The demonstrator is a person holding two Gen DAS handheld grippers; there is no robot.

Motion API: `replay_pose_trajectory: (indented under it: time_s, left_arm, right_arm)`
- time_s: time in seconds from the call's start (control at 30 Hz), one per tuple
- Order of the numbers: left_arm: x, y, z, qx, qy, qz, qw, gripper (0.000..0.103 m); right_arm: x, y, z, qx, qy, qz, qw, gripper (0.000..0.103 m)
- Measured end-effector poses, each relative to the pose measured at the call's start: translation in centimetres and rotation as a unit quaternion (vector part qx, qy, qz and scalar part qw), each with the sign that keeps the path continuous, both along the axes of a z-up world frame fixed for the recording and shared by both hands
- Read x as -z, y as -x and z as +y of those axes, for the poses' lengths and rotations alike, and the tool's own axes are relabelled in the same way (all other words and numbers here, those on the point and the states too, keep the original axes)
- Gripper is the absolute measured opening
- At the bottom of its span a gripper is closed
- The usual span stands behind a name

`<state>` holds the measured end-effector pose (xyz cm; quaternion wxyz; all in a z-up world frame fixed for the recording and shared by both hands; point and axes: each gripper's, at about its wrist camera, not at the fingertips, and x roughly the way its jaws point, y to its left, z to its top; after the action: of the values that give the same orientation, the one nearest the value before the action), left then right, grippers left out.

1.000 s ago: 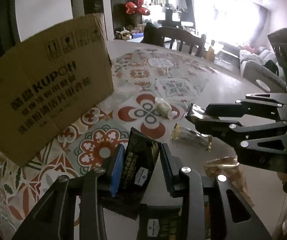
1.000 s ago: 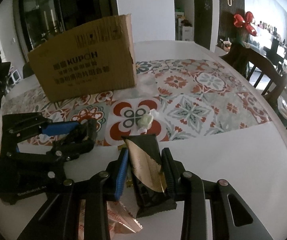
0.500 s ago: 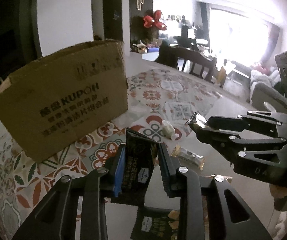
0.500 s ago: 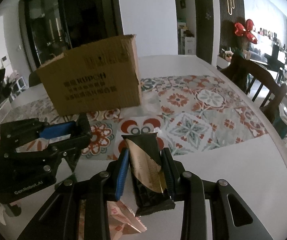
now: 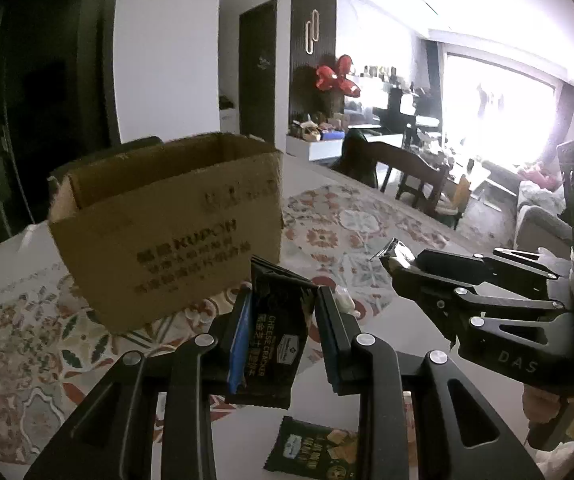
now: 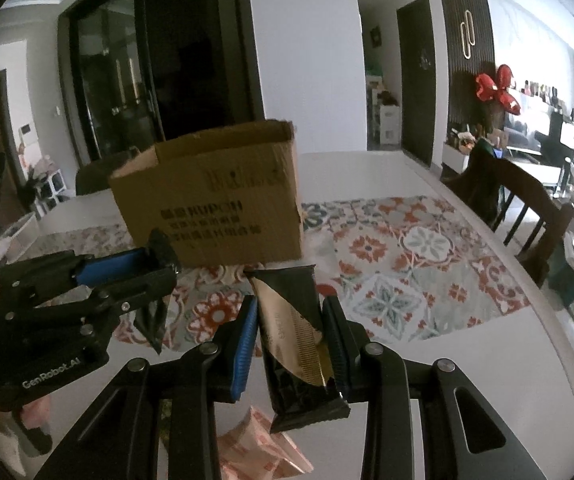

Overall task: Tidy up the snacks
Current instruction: 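Lift black bar with left tool while right tool carries its bar toward the box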

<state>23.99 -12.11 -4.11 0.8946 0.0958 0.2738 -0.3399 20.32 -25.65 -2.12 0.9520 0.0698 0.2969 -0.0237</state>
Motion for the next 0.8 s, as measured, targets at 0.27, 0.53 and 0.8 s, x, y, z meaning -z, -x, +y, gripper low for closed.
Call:
replay_pose_trajectory:
  time_s: [0.27, 0.53, 0.8]
  left_arm:
    - [-2.3, -0.2, 1.4, -0.032, 0.016, -0.021, 0.9992, 0.031]
    - [-4.8, -0.8, 2.5, -0.051, 0.029, -0.053, 0.9969, 0.031]
    - [-6.8, -2.3, 3.1, -0.073, 0.040, -0.078, 0.9935, 0.031]
  right_arm:
    - [-2.1, -0.9, 0.4, -0.016, 0.001, -0.031, 0.999, 0.034]
    - [-4.4, -2.2, 0.8, -0.033, 0.004, -0.067, 0.997, 0.034]
    - [-6.3, -4.3, 1.0, -0.050, 0.006, -0.093, 0.994, 0.034]
